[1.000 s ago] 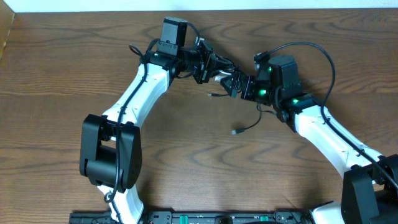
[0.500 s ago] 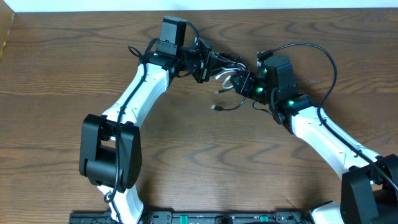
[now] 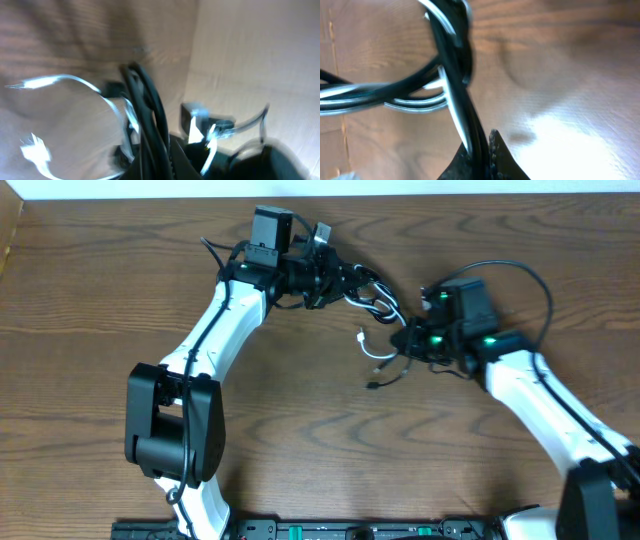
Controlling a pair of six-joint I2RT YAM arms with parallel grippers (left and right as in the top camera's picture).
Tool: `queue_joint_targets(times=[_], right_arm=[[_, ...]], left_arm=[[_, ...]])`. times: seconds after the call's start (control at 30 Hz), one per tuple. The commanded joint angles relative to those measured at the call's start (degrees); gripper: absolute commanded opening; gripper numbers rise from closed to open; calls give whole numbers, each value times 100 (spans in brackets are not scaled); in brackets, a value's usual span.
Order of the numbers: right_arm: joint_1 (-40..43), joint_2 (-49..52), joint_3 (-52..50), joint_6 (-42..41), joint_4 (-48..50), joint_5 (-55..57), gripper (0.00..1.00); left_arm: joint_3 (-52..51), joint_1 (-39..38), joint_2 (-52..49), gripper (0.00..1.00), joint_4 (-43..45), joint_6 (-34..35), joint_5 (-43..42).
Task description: Untangle cables
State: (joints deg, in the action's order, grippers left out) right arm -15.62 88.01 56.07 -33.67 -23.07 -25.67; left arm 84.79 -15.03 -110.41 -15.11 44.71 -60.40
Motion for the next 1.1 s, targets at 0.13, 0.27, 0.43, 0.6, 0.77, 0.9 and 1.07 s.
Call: queue_joint_targets(times=[0.13,0.27,0.43,0.6,0.77,0.9,1.07], right_arm=[[1207,-1069,35,866,-538,-970,1],[1563,-1412,35,866,-450,-1180,1],[1987,-1493,35,826,-131,-1987,1],[2142,-1493,35,581,323,-2500,1],[2474,-1493,35,354,682,-2570,1],[2920,-1493,35,238,684,-2251,1],[3077,-1493,35,278,286,-1582,1]], left_arm=[[61,387,-48,8,-1390,-4695,-793],[61,387,-48,7,-2258,-5681,-529],[61,387,-48,7,-2776,-5958,319],[61,387,-48,7,-2815,-6074,485],[61,387,-48,7,-3036,-6074,1864],[61,387,-48,7,-3202,-5971,2986],[61,382,-48,7,-3220,-5812,3495]])
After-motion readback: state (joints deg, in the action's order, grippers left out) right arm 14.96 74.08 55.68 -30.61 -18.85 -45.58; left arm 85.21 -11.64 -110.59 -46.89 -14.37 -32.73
